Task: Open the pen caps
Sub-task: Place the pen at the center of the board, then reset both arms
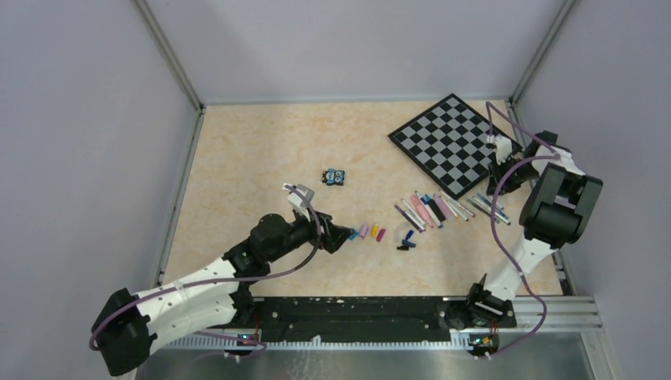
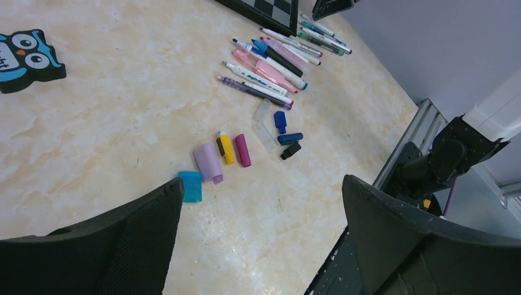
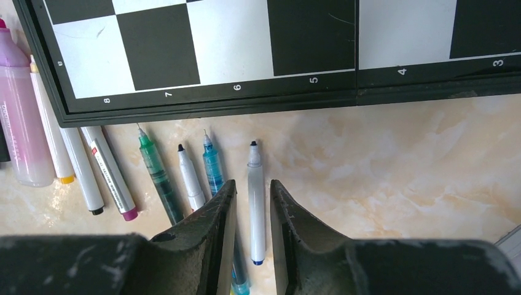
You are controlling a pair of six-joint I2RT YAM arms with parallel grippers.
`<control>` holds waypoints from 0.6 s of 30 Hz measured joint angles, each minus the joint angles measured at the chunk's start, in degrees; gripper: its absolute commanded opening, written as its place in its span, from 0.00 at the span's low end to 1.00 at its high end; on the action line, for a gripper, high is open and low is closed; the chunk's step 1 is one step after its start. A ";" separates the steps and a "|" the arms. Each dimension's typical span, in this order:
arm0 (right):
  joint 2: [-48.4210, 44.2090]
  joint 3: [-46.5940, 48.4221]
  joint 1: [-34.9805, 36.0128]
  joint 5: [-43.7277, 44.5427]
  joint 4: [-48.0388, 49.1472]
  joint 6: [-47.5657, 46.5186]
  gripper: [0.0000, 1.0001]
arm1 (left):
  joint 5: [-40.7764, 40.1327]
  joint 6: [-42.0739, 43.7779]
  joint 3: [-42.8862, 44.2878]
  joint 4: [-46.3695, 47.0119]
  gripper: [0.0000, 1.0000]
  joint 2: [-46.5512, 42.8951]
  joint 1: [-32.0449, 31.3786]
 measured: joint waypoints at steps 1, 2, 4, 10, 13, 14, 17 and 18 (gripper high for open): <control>-0.02 0.00 0.00 -0.17 -0.04 0.00 0.26 | -0.20 0.00 -0.11 0.00 0.99 -0.66 0.20; -0.11 0.00 0.00 -0.37 -0.13 0.00 0.26 | -0.37 -0.04 -0.26 -0.04 0.99 -1.40 0.42; -0.42 -0.02 0.00 -0.90 -0.35 0.00 0.26 | -0.83 -0.17 -0.44 -0.33 0.99 -3.04 1.01; -3.30 -0.17 -0.02 -2.23 -0.63 0.02 0.26 | -1.97 -0.15 -0.22 -3.56 0.99 -5.81 3.76; -6.29 -1.16 -0.02 -3.21 -0.33 0.48 0.26 | -2.12 0.20 1.16 -7.82 0.99 -5.73 5.57; -7.58 -1.79 -0.02 -3.76 -0.42 0.90 0.28 | -2.19 0.46 1.90 -9.42 0.99 -5.73 6.23; -12.11 -3.74 -0.02 -5.86 -0.96 2.34 0.29 | -2.49 1.38 5.86 -14.67 0.99 -5.38 8.68; -14.45 -4.76 -0.04 -6.88 -0.94 3.21 0.31 | -2.82 1.84 7.85 -16.87 0.99 -5.03 9.57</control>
